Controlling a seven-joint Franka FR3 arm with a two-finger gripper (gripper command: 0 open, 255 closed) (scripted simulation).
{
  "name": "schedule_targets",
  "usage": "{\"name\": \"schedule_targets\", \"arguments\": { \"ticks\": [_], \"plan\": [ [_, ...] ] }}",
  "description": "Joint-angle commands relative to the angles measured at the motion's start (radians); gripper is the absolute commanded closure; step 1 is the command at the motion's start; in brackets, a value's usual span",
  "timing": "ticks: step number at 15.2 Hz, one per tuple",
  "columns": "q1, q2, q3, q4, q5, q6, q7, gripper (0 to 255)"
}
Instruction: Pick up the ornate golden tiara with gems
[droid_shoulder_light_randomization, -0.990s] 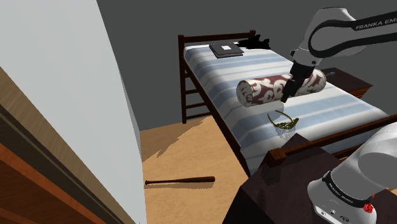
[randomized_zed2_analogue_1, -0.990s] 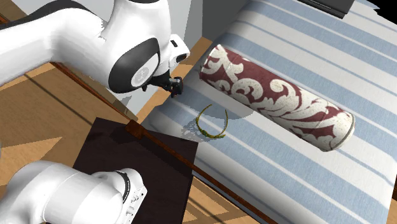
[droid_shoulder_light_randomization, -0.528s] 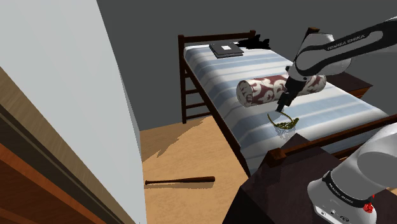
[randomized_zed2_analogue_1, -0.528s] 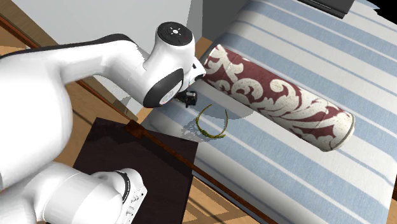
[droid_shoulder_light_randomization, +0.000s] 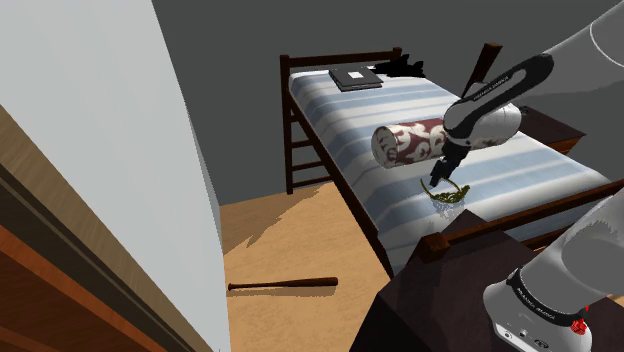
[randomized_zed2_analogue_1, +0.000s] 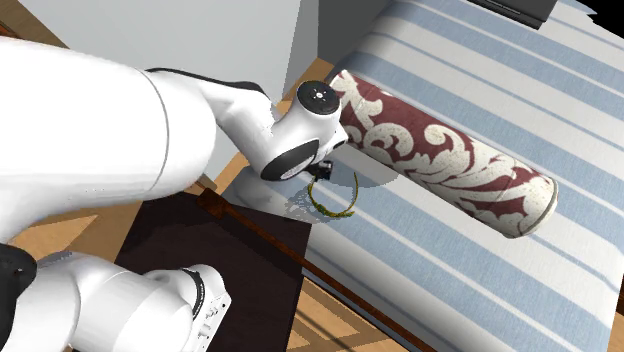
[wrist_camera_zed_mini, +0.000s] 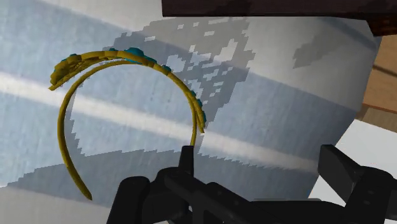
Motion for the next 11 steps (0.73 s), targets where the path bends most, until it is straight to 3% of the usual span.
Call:
{"name": "schedule_targets", "arguments": {
  "ticks": [1, 4, 11],
  "plan": [
    [-0.005, 0.091, -0.008, 0.02, 0.074, 0.058, -0.074, 0],
    [-0.036, 0.217, 0.012, 0.069, 0.189, 0.113, -0.18, 0],
    [-0.079, 0.331, 0.079, 0.093, 0.307, 0.19, -0.271, 0]
  ]
}}
